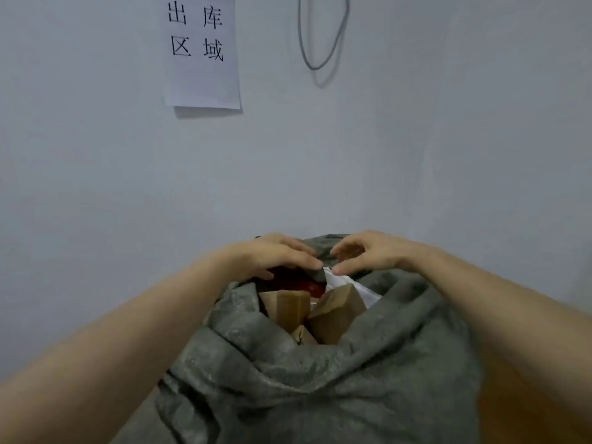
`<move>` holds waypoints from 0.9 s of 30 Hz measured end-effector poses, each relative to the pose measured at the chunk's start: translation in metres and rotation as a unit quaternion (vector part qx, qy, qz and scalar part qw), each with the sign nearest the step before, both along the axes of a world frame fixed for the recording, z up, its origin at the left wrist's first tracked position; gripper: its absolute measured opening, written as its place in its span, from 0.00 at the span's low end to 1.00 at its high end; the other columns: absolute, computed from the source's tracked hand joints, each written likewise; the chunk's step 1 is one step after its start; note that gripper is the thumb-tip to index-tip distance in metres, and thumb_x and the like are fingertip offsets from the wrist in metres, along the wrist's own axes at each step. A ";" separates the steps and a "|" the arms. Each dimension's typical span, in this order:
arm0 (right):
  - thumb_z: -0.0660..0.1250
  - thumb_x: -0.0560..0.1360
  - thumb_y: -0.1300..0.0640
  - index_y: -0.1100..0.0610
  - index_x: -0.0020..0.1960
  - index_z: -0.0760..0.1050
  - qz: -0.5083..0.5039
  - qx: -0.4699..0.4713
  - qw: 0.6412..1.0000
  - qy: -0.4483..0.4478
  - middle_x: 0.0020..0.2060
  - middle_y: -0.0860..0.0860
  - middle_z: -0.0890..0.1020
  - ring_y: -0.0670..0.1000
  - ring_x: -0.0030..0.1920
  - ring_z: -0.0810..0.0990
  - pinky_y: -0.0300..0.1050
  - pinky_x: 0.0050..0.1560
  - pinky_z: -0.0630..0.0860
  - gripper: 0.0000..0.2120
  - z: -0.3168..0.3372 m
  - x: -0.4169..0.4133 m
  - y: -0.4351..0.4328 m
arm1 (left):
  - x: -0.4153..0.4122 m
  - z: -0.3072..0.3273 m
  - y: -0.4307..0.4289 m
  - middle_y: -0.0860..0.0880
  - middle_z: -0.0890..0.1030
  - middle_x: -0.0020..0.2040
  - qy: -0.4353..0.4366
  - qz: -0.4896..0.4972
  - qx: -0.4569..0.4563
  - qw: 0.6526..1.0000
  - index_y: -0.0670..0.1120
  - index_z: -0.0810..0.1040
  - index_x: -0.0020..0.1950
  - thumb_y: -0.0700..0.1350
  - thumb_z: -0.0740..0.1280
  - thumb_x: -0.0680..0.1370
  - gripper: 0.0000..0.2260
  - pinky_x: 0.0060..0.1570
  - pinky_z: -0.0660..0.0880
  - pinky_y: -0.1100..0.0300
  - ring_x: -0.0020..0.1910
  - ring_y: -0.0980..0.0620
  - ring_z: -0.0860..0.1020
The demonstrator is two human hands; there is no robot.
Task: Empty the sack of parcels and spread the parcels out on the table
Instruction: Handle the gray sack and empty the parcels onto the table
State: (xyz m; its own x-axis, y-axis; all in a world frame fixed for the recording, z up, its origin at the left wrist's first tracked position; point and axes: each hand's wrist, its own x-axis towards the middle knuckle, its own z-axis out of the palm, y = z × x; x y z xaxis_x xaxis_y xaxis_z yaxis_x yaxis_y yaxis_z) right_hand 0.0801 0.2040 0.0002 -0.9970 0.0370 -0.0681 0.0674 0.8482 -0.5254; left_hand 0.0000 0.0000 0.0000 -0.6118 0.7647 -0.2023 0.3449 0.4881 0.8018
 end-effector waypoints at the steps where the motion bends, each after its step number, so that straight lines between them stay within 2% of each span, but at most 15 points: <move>1: 0.73 0.68 0.42 0.48 0.64 0.73 0.017 0.023 0.999 -0.037 0.60 0.44 0.77 0.45 0.60 0.75 0.46 0.66 0.70 0.28 -0.004 0.003 -0.003 | 0.006 -0.003 -0.001 0.56 0.74 0.65 0.018 -0.044 -0.057 0.997 0.57 0.73 0.67 0.57 0.72 0.71 0.26 0.68 0.65 0.48 0.67 0.53 0.69; 4: 0.75 0.64 0.40 0.44 0.60 0.74 0.069 0.085 0.982 -0.155 0.58 0.41 0.77 0.43 0.59 0.74 0.47 0.66 0.70 0.27 -0.016 0.016 -0.014 | 0.024 -0.013 0.000 0.56 0.67 0.72 0.033 -0.186 -0.203 0.961 0.55 0.62 0.75 0.58 0.74 0.67 0.40 0.72 0.60 0.51 0.73 0.53 0.63; 6: 0.76 0.63 0.39 0.41 0.56 0.74 0.087 0.138 0.967 -0.197 0.58 0.40 0.73 0.45 0.59 0.72 0.44 0.63 0.70 0.24 -0.021 0.020 -0.019 | 0.032 -0.020 0.002 0.54 0.59 0.76 0.055 -0.238 -0.276 0.930 0.54 0.55 0.77 0.56 0.75 0.68 0.43 0.72 0.58 0.57 0.75 0.52 0.57; 8: 0.76 0.62 0.40 0.41 0.55 0.75 0.092 0.162 0.956 -0.225 0.59 0.40 0.69 0.45 0.59 0.69 0.41 0.59 0.68 0.24 -0.022 0.024 -0.026 | 0.039 -0.026 0.007 0.54 0.56 0.77 0.083 -0.262 -0.330 0.903 0.55 0.52 0.78 0.51 0.75 0.70 0.43 0.71 0.57 0.57 0.76 0.52 0.54; 10: 0.77 0.63 0.42 0.43 0.58 0.75 0.092 0.171 0.946 -0.260 0.58 0.42 0.70 0.45 0.58 0.68 0.39 0.57 0.68 0.25 -0.024 0.028 -0.031 | 0.045 -0.033 0.010 0.54 0.54 0.78 0.122 -0.268 -0.372 0.880 0.56 0.50 0.78 0.52 0.75 0.70 0.45 0.73 0.54 0.54 0.77 0.51 0.51; 13: 0.76 0.64 0.45 0.43 0.61 0.74 0.097 0.194 0.927 -0.304 0.62 0.44 0.69 0.44 0.59 0.66 0.40 0.60 0.66 0.27 -0.030 0.034 -0.036 | 0.050 -0.048 0.010 0.53 0.50 0.78 0.197 -0.257 -0.394 0.860 0.56 0.50 0.78 0.54 0.76 0.69 0.46 0.74 0.53 0.50 0.77 0.48 0.49; 15: 0.76 0.66 0.47 0.45 0.61 0.75 0.094 0.201 0.919 -0.327 0.63 0.45 0.70 0.44 0.59 0.66 0.41 0.61 0.66 0.25 -0.033 0.038 -0.038 | 0.045 -0.059 0.009 0.49 0.60 0.75 0.194 -0.245 -0.347 0.884 0.53 0.62 0.75 0.49 0.74 0.71 0.35 0.72 0.61 0.50 0.73 0.46 0.59; 17: 0.75 0.69 0.53 0.50 0.55 0.79 0.096 0.183 0.925 -0.318 0.58 0.45 0.77 0.43 0.55 0.71 0.38 0.56 0.67 0.15 -0.037 0.038 -0.038 | 0.038 -0.066 0.007 0.49 0.74 0.65 0.187 -0.232 -0.259 0.919 0.52 0.79 0.59 0.45 0.71 0.73 0.15 0.65 0.70 0.51 0.63 0.48 0.72; 18: 0.74 0.70 0.55 0.51 0.51 0.81 0.099 0.166 0.936 -0.294 0.53 0.43 0.80 0.41 0.51 0.74 0.35 0.53 0.69 0.10 -0.037 0.037 -0.035 | 0.035 -0.067 0.006 0.50 0.79 0.58 0.197 -0.218 -0.217 0.931 0.53 0.81 0.49 0.44 0.70 0.73 0.07 0.61 0.73 0.52 0.58 0.49 0.76; 19: 0.73 0.71 0.57 0.51 0.47 0.82 0.101 0.155 0.947 -0.264 0.45 0.39 0.82 0.37 0.45 0.76 0.33 0.48 0.70 0.05 -0.033 0.037 -0.033 | 0.033 -0.064 0.004 0.51 0.81 0.52 0.201 -0.202 -0.177 0.942 0.53 0.80 0.43 0.41 0.70 0.73 0.06 0.57 0.75 0.55 0.53 0.51 0.77; 20: 0.73 0.71 0.57 0.48 0.42 0.81 0.102 0.145 0.956 -0.235 0.37 0.36 0.82 0.34 0.39 0.76 0.31 0.44 0.70 0.04 -0.028 0.037 -0.029 | 0.030 -0.059 0.002 0.52 0.81 0.46 0.194 -0.181 -0.140 0.954 0.53 0.79 0.41 0.38 0.69 0.73 0.09 0.52 0.75 0.59 0.48 0.54 0.78; 22: 0.72 0.72 0.59 0.48 0.38 0.80 0.072 0.099 0.978 -0.171 0.31 0.37 0.81 0.33 0.32 0.76 0.30 0.40 0.72 0.07 -0.013 0.037 -0.020 | 0.025 -0.046 -0.001 0.52 0.81 0.45 0.183 -0.134 -0.069 0.971 0.48 0.80 0.49 0.34 0.67 0.74 0.10 0.46 0.73 0.65 0.46 0.55 0.77; 24: 0.71 0.73 0.61 0.51 0.40 0.79 0.026 0.063 0.993 -0.095 0.30 0.40 0.80 0.35 0.31 0.76 0.29 0.36 0.72 0.06 0.003 0.038 -0.011 | 0.021 -0.036 -0.003 0.47 0.79 0.57 0.277 -0.070 -0.012 0.958 0.45 0.76 0.64 0.37 0.67 0.76 0.17 0.51 0.70 0.67 0.56 0.52 0.76; 25: 0.70 0.73 0.61 0.52 0.40 0.78 0.004 0.069 0.996 -0.054 0.30 0.41 0.79 0.38 0.32 0.76 0.29 0.34 0.71 0.06 0.010 0.038 -0.007 | 0.021 -0.034 -0.004 0.44 0.75 0.63 0.341 -0.030 0.029 0.939 0.45 0.71 0.70 0.42 0.68 0.76 0.22 0.57 0.67 0.67 0.61 0.49 0.73; 27: 0.68 0.74 0.62 0.53 0.40 0.77 -0.042 0.091 0.994 0.032 0.31 0.46 0.77 0.44 0.35 0.74 0.31 0.31 0.68 0.06 0.019 0.036 0.000 | 0.031 -0.038 -0.006 0.41 0.64 0.69 0.436 0.008 0.117 0.892 0.51 0.62 0.75 0.60 0.68 0.71 0.35 0.67 0.61 0.62 0.68 0.46 0.66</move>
State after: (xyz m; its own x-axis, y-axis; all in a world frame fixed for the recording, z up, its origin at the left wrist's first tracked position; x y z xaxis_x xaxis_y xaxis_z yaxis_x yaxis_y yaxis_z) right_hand 0.1160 0.2040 0.0191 -0.9919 0.1267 0.0109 0.1138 0.9226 -0.3686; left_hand 0.0309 -0.0060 -0.0383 -0.4702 0.7128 0.5203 0.8817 0.3533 0.3128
